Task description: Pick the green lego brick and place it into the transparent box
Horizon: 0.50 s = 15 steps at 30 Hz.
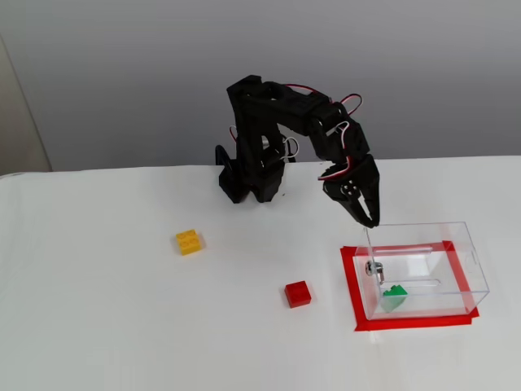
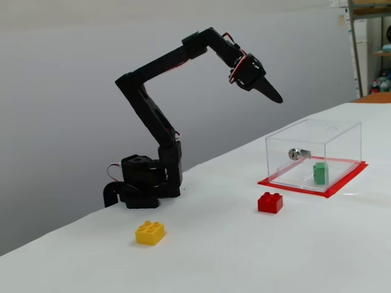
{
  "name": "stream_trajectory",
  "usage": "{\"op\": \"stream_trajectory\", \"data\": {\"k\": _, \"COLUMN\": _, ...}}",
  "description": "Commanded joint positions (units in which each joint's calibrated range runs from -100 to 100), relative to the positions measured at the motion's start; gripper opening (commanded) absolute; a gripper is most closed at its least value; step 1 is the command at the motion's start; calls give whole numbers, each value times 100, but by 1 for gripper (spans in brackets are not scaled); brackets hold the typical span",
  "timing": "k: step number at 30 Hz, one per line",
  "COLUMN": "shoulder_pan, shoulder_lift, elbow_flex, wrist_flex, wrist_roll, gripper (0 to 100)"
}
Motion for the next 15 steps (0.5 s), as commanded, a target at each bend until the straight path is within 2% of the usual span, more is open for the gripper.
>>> {"op": "stream_trajectory", "data": {"k": 1, "shoulder_pan": 578, "shoulder_lift": -893, "elbow_flex": 547, "wrist_flex": 80, "wrist_roll": -24, "gripper": 1}}
{"op": "stream_trajectory", "data": {"k": 15, "shoulder_pan": 2411, "shoulder_lift": -3345, "elbow_flex": 2789, "wrist_flex": 71, "wrist_roll": 12, "gripper": 1}}
